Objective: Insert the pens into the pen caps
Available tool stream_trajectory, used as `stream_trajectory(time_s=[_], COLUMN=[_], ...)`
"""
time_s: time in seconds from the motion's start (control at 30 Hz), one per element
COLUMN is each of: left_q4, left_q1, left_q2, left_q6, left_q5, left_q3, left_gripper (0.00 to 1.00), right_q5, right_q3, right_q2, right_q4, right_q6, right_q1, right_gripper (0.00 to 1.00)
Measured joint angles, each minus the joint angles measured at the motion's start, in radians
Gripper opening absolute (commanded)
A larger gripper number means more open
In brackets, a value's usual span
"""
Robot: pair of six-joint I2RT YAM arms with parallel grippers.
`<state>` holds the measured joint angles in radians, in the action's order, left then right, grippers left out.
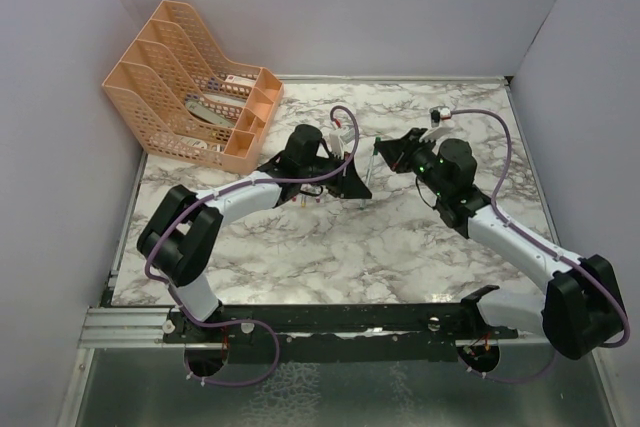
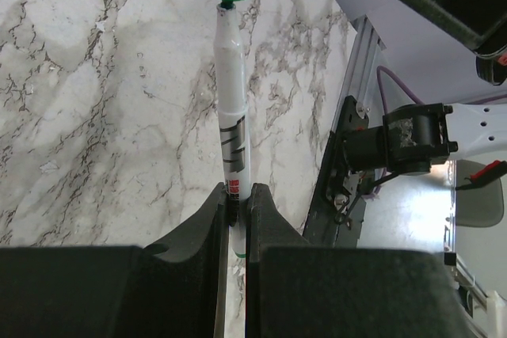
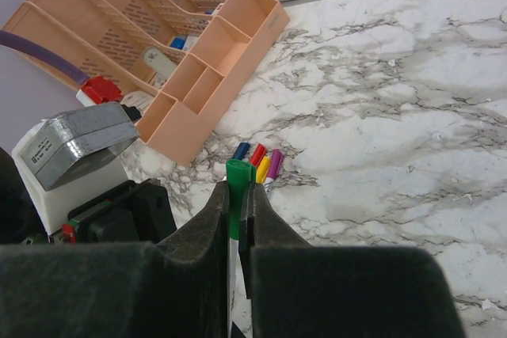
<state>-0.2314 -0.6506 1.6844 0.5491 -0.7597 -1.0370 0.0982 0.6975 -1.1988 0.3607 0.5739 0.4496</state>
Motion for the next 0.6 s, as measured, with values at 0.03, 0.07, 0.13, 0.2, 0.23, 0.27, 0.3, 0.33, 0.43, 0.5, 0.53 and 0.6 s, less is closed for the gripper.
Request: stream_trajectory(time_s=[0.03, 0.07, 0.13, 0.2, 0.23, 0.27, 0.3, 0.33, 0.43, 0.5, 0.53, 0.6], left_q4=[-0.002, -0.006, -0.008, -0.008, -0.008, -0.007, -0.006, -0.006, -0.006, -0.006, -0.006, -0.006], left_q1=[0.000, 0.000, 0.000, 0.000, 0.000, 0.000, 0.000, 0.000, -0.002, -0.002, -0.002, -0.003], left_q2=[0.002, 0.005, 0.015, 0.027, 0.032, 0.035, 0.036, 0.036, 0.036, 0.036, 0.036, 0.036], left_q6=[0.001, 0.002, 0.003, 0.003, 0.003, 0.003, 0.003, 0.003, 0.003, 0.002, 0.002, 0.002], left_q5=[0.000, 0.000, 0.000, 0.000, 0.000, 0.000, 0.000, 0.000, 0.000, 0.000, 0.000, 0.000], left_q3=[0.000, 0.000, 0.000, 0.000, 0.000, 0.000, 0.000, 0.000, -0.001, -0.001, -0.001, -0.001], left_gripper=[0.00, 0.00, 0.00, 0.00, 0.00, 0.00, 0.00, 0.00, 0.00, 0.00, 0.00, 0.00], right_q5=[0.000, 0.000, 0.000, 0.000, 0.000, 0.000, 0.000, 0.000, 0.000, 0.000, 0.000, 0.000], right_q3=[-0.003, -0.005, -0.009, -0.014, -0.016, -0.018, -0.019, -0.019, -0.019, -0.019, -0.019, -0.019], right_q2=[0.002, 0.003, 0.004, 0.004, 0.004, 0.004, 0.004, 0.004, 0.002, -0.003, -0.006, -0.012], right_q4=[0.002, 0.005, 0.008, 0.008, 0.009, 0.010, 0.011, 0.014, 0.028, 0.033, 0.036, 0.037], right_q6=[0.002, 0.003, 0.008, 0.014, 0.016, 0.020, 0.024, 0.025, 0.030, 0.031, 0.031, 0.031], right_q1=[0.000, 0.000, 0.000, 0.000, 0.000, 0.000, 0.000, 0.000, 0.000, 0.001, 0.001, 0.001], right_gripper=[0.01, 0.01, 0.01, 0.01, 0.01, 0.01, 0.01, 0.01, 0.01, 0.01, 0.01, 0.01])
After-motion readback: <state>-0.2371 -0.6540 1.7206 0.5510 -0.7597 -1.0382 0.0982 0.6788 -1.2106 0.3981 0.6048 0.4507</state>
